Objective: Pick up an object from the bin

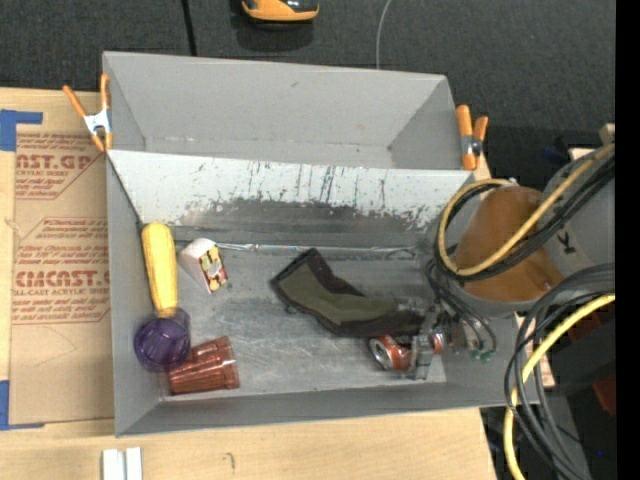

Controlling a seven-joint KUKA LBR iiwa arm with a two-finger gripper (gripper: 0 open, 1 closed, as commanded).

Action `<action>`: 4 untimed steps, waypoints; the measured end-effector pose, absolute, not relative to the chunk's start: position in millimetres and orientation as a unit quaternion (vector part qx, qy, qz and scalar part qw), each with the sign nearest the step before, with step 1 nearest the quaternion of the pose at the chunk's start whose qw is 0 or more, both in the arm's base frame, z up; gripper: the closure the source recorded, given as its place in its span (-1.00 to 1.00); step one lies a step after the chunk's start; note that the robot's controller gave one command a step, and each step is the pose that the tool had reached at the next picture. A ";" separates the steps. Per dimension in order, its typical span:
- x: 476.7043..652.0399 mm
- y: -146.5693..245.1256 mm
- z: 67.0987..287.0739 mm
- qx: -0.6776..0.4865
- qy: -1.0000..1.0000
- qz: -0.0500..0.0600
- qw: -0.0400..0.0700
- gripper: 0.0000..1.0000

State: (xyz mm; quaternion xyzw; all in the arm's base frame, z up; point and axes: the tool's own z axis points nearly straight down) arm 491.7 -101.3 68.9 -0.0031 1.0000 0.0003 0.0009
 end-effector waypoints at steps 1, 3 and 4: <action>487.8 -98.9 77.0 0.000 1.000 0.001 0.000 1.00; 516.1 -100.9 122.2 0.016 1.000 0.000 0.000 1.00; 514.3 -99.3 99.0 0.024 1.000 0.000 0.003 1.00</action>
Offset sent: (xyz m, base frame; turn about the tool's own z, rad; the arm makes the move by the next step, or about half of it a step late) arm 0.0206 -0.0115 0.0369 0.0159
